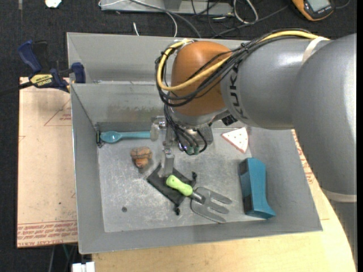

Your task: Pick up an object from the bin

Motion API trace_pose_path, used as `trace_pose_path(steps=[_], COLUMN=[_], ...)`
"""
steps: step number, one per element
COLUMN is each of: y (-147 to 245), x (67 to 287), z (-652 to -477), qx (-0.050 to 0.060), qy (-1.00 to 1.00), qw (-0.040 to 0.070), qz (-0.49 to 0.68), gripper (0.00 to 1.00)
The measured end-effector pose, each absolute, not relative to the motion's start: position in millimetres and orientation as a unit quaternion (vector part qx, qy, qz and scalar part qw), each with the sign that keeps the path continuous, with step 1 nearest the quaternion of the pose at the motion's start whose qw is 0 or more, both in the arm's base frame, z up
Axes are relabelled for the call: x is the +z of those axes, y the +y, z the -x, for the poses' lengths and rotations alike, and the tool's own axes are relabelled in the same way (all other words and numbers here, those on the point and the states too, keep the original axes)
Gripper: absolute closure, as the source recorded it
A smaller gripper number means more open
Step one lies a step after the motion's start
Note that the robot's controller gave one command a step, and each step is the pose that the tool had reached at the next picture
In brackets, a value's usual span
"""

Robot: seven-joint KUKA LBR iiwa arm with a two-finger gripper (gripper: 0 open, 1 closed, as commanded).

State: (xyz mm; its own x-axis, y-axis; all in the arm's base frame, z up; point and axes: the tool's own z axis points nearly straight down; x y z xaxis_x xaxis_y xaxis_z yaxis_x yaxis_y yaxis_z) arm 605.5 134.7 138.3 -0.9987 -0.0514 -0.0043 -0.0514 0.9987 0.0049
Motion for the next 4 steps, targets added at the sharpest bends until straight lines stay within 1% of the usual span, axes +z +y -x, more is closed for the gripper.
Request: trace_pose_path(steps=[1, 2, 3, 4], y=[113.6, 91.4, 87.8, 87.7], x=[87.9, 75.8, 71.8, 71.8], z=[-591.7, -583.5, -583.7, -583.7], qx=[0.004, 0.004, 0.005, 0.005], qy=[0.999, 0.999, 0.998, 0.998], qw=[0.003, 0.007, 0.007, 0.007], qz=[0.042, 0.035, 0.063, 0.063], gripper=[0.00, 0.00, 1.00, 1.00])
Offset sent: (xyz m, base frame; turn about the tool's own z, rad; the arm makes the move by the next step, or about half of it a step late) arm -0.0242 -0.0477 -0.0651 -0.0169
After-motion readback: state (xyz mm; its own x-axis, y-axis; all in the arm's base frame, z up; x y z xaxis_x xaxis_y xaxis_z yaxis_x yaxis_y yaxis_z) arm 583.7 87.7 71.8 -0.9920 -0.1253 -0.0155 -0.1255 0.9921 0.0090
